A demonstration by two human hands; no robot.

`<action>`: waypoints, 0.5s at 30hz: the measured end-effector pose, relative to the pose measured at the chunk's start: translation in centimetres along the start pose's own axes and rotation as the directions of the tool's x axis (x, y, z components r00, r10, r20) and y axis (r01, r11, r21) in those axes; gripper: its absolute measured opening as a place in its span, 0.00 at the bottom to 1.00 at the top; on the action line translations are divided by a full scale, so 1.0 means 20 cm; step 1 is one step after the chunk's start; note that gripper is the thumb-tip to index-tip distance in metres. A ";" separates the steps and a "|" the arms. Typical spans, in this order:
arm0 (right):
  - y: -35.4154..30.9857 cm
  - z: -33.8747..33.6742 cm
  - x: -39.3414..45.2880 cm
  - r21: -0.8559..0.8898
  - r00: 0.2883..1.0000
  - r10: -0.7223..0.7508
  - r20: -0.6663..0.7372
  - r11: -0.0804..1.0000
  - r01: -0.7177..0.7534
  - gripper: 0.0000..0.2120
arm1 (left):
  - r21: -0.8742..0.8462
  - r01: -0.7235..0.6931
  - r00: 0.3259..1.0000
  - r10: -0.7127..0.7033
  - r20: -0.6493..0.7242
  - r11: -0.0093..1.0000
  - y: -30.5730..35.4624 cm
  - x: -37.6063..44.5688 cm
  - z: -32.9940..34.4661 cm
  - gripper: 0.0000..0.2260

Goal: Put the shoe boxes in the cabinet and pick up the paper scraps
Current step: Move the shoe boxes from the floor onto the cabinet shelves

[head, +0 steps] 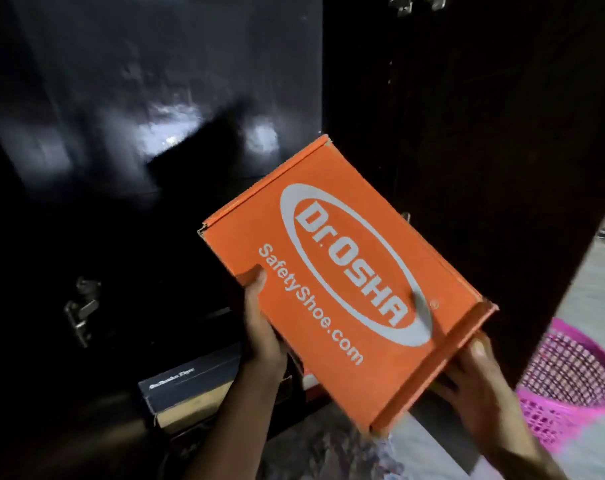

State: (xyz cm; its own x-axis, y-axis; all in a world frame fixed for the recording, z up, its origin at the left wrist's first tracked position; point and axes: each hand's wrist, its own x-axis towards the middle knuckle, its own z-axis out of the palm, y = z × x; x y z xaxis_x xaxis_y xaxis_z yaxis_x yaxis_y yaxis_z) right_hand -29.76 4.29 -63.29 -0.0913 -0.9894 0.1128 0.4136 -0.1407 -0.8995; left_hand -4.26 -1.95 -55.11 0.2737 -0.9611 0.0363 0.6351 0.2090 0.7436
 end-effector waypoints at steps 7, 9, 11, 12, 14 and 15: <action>0.05 0.61 0.21 -0.135 0.989 0.028 0.142 0.991 -0.009 0.30 | -0.087 -0.063 0.892 0.017 -0.452 0.994 0.13 0.08 -0.08 0.42; 0.07 0.67 0.31 -0.164 0.988 0.064 0.139 0.986 -0.040 0.26 | -0.089 -0.077 0.841 0.016 -0.542 0.993 0.15 0.09 -0.13 0.46; 0.09 0.72 0.40 -0.203 0.991 0.080 0.104 0.977 -0.057 0.22 | -0.052 -0.073 0.798 0.027 -0.602 0.996 0.16 0.09 -0.17 0.36; 0.09 0.75 0.45 -0.214 0.993 0.079 0.090 0.975 -0.059 0.21 | -0.039 -0.052 0.778 0.016 -0.629 0.998 0.15 0.10 -0.21 0.33; 0.09 0.80 0.54 -0.224 0.994 0.104 0.038 0.970 -0.093 0.20 | -0.026 0.003 0.770 -0.019 -0.638 1.000 0.15 0.11 -0.25 0.35; 0.09 0.82 0.59 -0.238 0.993 0.117 0.016 0.965 -0.110 0.19 | -0.027 0.033 0.775 -0.043 -0.631 0.999 0.16 0.12 -0.27 0.36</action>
State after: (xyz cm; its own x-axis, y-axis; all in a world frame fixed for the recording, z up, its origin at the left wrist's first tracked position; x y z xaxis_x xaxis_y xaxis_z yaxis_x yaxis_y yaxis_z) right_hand -15.27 -8.17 -56.63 -0.0278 -0.9995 0.0133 0.1933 -0.0184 -0.9810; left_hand 2.30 -2.64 -56.18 0.6406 -0.6396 -0.4249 0.6633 0.1822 0.7258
